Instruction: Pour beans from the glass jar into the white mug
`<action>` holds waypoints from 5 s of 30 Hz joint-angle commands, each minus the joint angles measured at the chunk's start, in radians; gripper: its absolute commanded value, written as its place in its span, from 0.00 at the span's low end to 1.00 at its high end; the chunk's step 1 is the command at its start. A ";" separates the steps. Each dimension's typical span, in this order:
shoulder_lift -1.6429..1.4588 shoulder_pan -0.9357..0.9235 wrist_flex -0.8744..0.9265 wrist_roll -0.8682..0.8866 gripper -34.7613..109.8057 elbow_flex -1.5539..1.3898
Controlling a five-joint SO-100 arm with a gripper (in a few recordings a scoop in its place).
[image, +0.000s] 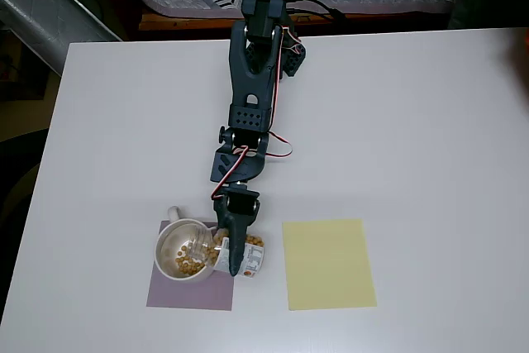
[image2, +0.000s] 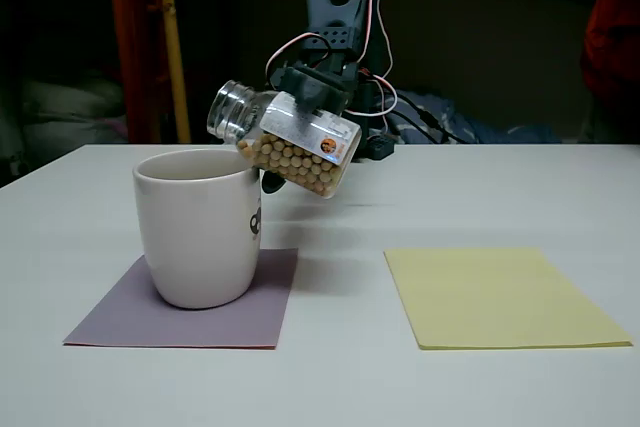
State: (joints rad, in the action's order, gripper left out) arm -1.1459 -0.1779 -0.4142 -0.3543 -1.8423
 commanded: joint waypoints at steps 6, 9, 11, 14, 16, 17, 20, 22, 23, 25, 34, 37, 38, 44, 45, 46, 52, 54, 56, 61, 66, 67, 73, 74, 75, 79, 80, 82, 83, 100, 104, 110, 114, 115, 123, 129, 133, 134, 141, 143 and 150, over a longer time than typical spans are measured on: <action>-0.095 0.015 0.078 0.106 0.24 -0.015; -0.100 0.021 0.078 0.118 0.24 -0.026; -0.098 0.023 0.081 0.126 0.24 -0.028; -0.091 0.021 0.081 0.121 0.24 -0.025; -0.091 0.018 0.081 0.123 0.24 -0.026; -0.091 0.017 0.083 0.126 0.24 -0.026; -0.091 0.012 0.103 0.153 0.24 -0.015; -0.091 0.011 0.132 0.181 0.24 0.000; -0.091 0.011 0.144 0.196 0.24 0.006; -0.092 0.012 0.173 0.233 0.24 0.020; -0.081 0.017 0.275 0.341 0.24 0.078; -0.078 0.011 0.310 0.383 0.24 0.097; -0.075 0.009 0.324 0.403 0.24 0.106; -0.058 -0.005 0.397 0.506 0.24 0.166; -0.054 -0.005 0.410 0.525 0.24 0.175; -0.052 -0.005 0.423 0.538 0.24 0.181; -0.049 0.000 0.454 0.577 0.24 0.204; -0.049 0.005 0.465 0.577 0.24 0.209; -0.048 0.006 0.471 0.581 0.24 0.209; -0.044 0.005 0.482 0.597 0.24 0.213; -0.035 0.003 0.505 0.614 0.24 0.238; -0.035 0.003 0.509 0.618 0.24 0.242; -0.026 -0.002 0.535 0.667 0.24 0.270; -0.025 -0.002 0.537 0.672 0.24 0.273; -0.021 -0.002 0.538 0.681 0.24 0.276; -0.017 0.002 0.548 0.710 0.24 0.288; -0.015 0.002 0.549 0.716 0.24 0.291; -0.015 0.003 0.551 0.732 0.24 0.293; -0.014 0.003 0.551 0.739 0.24 0.295; 0.006 0.011 0.554 0.793 0.24 0.324; 0.000 0.011 0.554 0.732 0.24 0.319; -0.037 0.018 0.554 0.548 0.24 0.324; -0.049 0.031 0.554 0.453 0.25 0.330; -0.052 0.032 0.554 0.428 0.25 0.330; -0.089 0.035 0.502 0.184 0.24 0.285; -0.147 0.048 0.445 -0.025 0.24 0.209; -0.224 0.066 0.367 -0.164 0.24 0.078; -0.245 0.069 0.341 -0.196 0.24 0.038; -0.391 0.095 0.115 -0.449 0.25 -0.265; -0.420 0.106 0.055 -0.522 0.25 -0.344; -0.416 0.153 -0.190 -0.772 0.26 -0.558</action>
State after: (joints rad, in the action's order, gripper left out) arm -1.5217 -0.0322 -0.5001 -1.0508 -2.3531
